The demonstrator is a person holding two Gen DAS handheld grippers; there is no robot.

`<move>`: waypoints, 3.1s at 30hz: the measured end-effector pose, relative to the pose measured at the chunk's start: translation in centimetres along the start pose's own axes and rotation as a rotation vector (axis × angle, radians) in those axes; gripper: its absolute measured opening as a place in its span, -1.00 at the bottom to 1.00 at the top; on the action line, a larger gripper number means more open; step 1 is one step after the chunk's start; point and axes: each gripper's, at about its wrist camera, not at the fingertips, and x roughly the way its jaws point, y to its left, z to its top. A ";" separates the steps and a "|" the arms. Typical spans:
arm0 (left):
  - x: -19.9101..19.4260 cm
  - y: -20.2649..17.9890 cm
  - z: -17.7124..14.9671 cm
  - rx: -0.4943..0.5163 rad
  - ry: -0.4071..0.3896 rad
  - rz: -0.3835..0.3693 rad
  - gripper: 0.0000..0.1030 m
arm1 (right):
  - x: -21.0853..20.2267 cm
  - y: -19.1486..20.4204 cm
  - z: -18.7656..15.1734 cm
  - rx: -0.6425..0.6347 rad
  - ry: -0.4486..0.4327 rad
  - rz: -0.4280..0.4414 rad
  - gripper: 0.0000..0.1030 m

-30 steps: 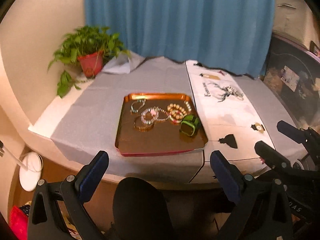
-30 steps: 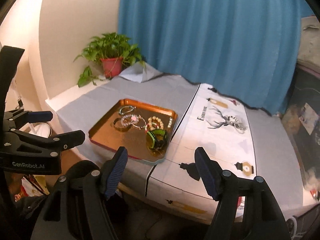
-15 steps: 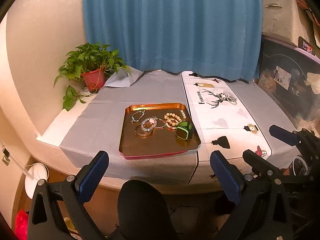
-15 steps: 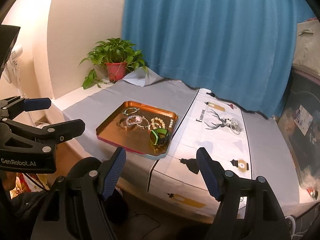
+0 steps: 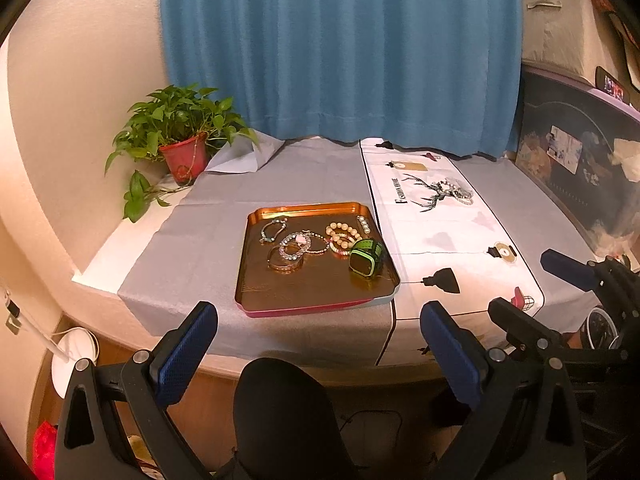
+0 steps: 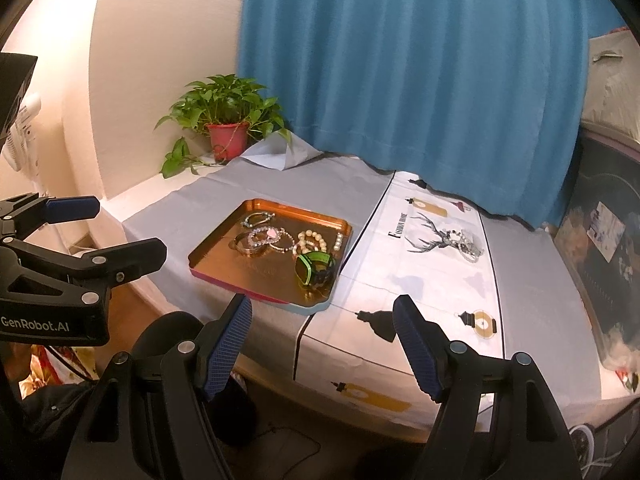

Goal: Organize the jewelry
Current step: 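Withdraw both tools from the tray, then move both tools to the remaining jewelry on the runner, then grasp the dark bead bracelet with the left tool while the right tool grasps the white bead bracelet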

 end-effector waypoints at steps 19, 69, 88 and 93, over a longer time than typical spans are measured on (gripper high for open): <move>1.6 -2.0 0.6 0.043 0.030 0.011 0.96 | 1.4 -2.5 -0.9 0.057 0.018 -0.015 0.43; 50.1 -26.5 22.8 0.173 0.328 -0.304 0.95 | 40.9 -39.1 1.7 0.219 0.300 -0.090 0.49; 43.6 -27.2 18.9 0.276 0.350 -0.387 -0.89 | 35.5 -36.4 0.1 0.282 0.282 0.027 -0.89; 36.6 -24.4 17.9 0.246 0.291 -0.420 -0.89 | 29.1 -34.9 0.2 0.328 0.220 -0.015 -0.89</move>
